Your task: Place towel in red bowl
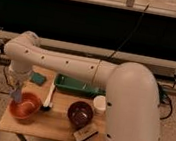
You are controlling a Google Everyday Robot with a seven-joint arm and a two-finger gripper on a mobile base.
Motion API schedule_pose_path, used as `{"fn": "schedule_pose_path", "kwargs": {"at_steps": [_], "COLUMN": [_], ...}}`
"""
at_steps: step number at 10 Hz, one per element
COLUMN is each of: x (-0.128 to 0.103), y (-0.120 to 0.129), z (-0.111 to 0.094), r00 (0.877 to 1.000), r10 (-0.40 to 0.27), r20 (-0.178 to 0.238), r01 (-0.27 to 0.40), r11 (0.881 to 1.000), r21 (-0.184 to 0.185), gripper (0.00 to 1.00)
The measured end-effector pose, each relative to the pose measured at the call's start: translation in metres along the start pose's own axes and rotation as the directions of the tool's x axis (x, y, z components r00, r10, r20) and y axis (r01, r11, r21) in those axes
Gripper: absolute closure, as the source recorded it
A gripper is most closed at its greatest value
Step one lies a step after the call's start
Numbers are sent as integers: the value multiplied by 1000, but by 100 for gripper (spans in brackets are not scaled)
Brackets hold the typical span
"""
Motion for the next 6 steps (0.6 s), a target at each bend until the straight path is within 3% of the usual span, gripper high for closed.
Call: {"fn": "schedule_pose_path", "kwargs": {"at_steps": [4,6], "x": [0,-3], "y": [8,19], "z": [38,55], "r00": [998,997], "r10": [9,24], "r20": [59,70], "r01": [-9,-24], "r11": [1000,1000], "r21": [3,-5], "gripper": [100,92]}}
